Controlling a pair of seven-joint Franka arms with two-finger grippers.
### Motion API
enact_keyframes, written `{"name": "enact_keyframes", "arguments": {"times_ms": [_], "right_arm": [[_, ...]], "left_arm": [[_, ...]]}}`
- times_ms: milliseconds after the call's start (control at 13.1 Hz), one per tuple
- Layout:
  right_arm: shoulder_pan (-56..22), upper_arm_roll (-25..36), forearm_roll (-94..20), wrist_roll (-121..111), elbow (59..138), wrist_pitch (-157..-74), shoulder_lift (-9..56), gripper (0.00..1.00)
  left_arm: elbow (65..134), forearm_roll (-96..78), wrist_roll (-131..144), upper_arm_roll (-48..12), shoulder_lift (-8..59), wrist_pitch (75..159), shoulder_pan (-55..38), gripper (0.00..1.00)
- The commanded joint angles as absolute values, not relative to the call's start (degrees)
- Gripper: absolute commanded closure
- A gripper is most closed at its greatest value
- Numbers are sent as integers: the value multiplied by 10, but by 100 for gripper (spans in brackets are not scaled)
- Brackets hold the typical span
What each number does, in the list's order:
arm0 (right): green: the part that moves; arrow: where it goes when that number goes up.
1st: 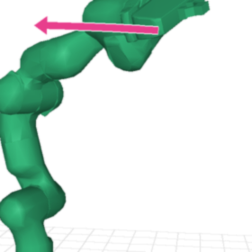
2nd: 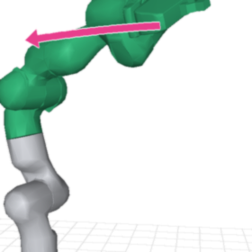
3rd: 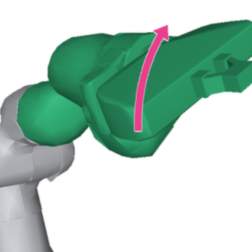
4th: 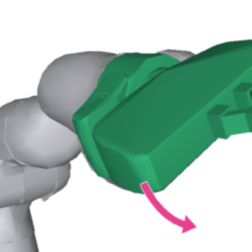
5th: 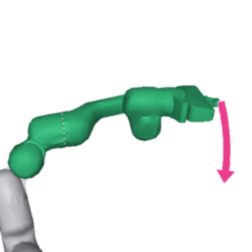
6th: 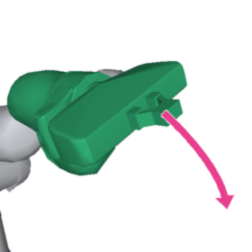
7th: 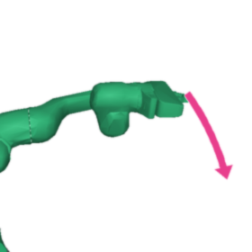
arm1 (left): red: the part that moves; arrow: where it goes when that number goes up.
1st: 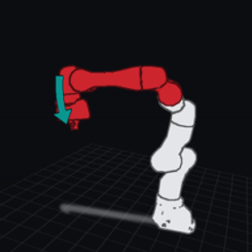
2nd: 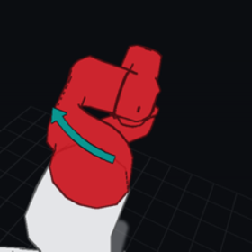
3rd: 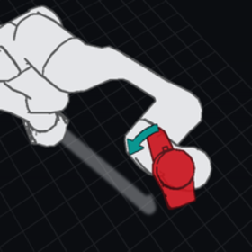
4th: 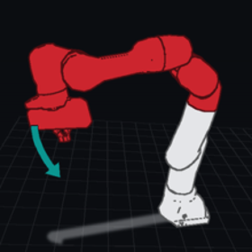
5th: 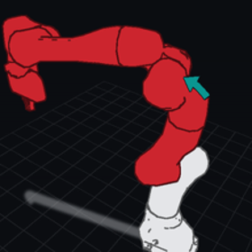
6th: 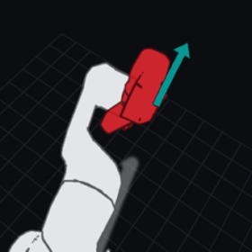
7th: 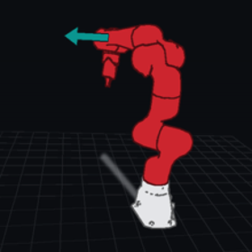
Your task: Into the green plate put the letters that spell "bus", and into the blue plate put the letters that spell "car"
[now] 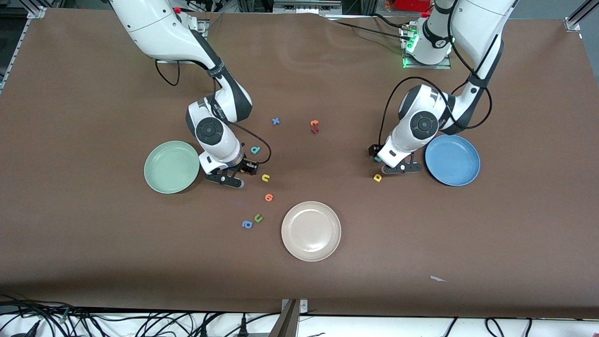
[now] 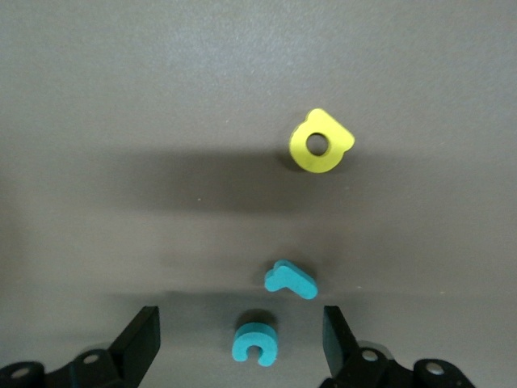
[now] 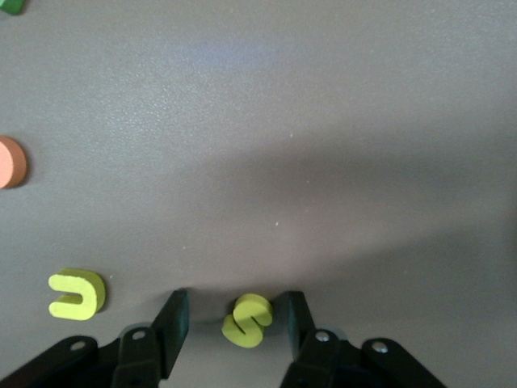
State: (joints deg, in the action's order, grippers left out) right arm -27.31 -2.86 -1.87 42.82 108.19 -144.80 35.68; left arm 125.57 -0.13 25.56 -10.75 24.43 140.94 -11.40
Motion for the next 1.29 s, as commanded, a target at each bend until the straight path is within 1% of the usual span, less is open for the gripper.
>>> {"name": "enact_keyframes", "arguments": {"times_ms": [0, 152, 228, 305, 381, 533, 685, 761, 914, 990, 1066, 1142, 1218], "right_arm": [[-281, -21, -15, 437, 1101, -1459, 347, 49], [-281, -21, -15, 437, 1101, -1459, 347, 69], [-281, -21, -15, 436, 1101, -1459, 347, 75], [-281, -21, -14, 435, 1101, -1459, 347, 76], [-281, -20, -14, 433, 1100, -1457, 345, 81], [-280, -16, -14, 425, 1100, -1451, 332, 81], [-280, -3, -14, 397, 1099, -1418, 310, 81], [-280, 3, -14, 378, 1096, -1398, 302, 80], [-279, 34, -14, 318, 1096, -1361, 280, 80], [-279, 52, -14, 279, 1097, -1332, 271, 80], [-279, 68, -14, 234, 1097, -1303, 262, 80], [-277, 90, -14, 187, 1102, -1288, 252, 80], [-277, 107, -15, 145, 1116, -1283, 245, 80]], "left_arm": [[1285, 11, 233, -105, 240, 1457, -113, 13], [1293, 11, 233, -106, 240, 1476, -113, 13], [1293, 11, 234, -107, 239, 1476, -113, 14], [1295, 11, 234, -112, 239, 1475, -113, 17], [1295, 11, 234, -113, 239, 1474, -113, 19], [1301, 11, 234, -113, 236, 1471, -113, 21], [1302, 11, 236, -114, 234, 1470, -113, 31], [1302, 11, 236, -114, 234, 1470, -113, 32], [1302, 11, 239, -119, 234, 1466, -113, 38], [1302, 11, 242, -121, 234, 1466, -113, 43], [1302, 11, 242, -121, 234, 1464, -113, 51], [1302, 10, 243, -121, 234, 1463, -113, 64], [1301, 10, 243, -121, 234, 1463, -113, 70]]}}
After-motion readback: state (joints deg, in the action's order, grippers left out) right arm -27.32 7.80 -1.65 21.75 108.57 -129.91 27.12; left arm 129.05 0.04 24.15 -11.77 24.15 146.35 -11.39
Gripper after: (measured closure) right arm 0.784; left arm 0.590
